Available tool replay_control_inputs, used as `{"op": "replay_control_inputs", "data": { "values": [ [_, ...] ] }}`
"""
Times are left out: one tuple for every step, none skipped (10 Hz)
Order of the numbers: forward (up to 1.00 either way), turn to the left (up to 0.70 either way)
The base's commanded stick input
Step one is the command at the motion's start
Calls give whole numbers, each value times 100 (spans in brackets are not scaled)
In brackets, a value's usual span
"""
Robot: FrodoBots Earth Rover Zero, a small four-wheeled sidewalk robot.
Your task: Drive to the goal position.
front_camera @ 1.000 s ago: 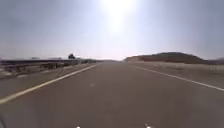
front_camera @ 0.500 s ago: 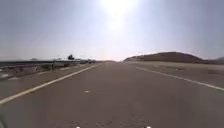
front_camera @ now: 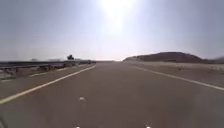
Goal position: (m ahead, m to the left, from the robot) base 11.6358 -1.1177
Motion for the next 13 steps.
{"op": "replay_control_inputs", "data": {
  "values": [
    [70,0],
    [70,0],
    [70,0],
    [70,0],
    [70,0],
    [70,0],
    [70,0],
    [70,0],
    [70,0],
    [70,0],
    [70,0],
    [70,0],
    [70,0]
  ]
}}
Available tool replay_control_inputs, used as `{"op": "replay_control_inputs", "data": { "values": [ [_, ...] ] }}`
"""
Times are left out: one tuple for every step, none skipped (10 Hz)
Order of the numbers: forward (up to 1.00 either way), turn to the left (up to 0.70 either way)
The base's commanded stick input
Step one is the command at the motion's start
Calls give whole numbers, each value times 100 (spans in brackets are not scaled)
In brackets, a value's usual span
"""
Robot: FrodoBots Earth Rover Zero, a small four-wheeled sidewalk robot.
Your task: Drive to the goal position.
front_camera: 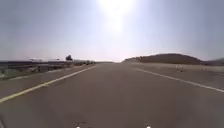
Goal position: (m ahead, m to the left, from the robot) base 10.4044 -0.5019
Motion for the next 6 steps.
{"op": "replay_control_inputs", "data": {
  "values": [
    [70,0],
    [70,0],
    [70,0],
    [70,0],
    [70,0],
    [70,0]
  ]
}}
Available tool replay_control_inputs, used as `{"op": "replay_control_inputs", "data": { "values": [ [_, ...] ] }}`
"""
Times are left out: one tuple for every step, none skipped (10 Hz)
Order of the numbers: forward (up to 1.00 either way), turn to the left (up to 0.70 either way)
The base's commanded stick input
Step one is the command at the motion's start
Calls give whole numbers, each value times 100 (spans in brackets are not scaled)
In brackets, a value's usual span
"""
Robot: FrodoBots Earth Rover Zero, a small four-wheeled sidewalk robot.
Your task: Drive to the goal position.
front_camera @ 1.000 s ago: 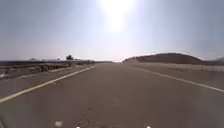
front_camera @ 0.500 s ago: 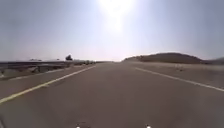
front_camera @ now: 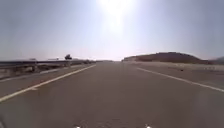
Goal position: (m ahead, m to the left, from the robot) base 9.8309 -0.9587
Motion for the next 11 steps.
{"op": "replay_control_inputs", "data": {
  "values": [
    [70,0],
    [70,0],
    [70,0],
    [70,0],
    [70,0],
    [70,0],
    [70,0],
    [70,0],
    [70,0],
    [70,0],
    [70,0]
  ]
}}
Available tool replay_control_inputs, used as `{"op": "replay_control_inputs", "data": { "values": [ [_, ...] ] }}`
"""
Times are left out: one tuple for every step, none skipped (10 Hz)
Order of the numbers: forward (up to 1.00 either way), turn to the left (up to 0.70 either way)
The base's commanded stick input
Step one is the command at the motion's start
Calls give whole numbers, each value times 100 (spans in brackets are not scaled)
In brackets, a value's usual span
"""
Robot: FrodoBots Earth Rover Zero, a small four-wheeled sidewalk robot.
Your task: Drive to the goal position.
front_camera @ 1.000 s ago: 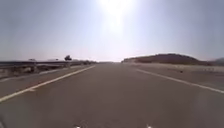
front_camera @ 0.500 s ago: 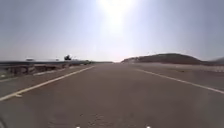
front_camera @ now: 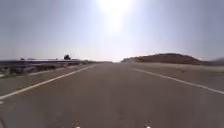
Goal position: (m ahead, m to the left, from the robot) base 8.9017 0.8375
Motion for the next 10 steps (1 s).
{"op": "replay_control_inputs", "data": {
  "values": [
    [70,0],
    [70,0],
    [70,0],
    [70,0],
    [70,0],
    [70,0],
    [70,0],
    [70,0],
    [70,0],
    [70,0]
  ]
}}
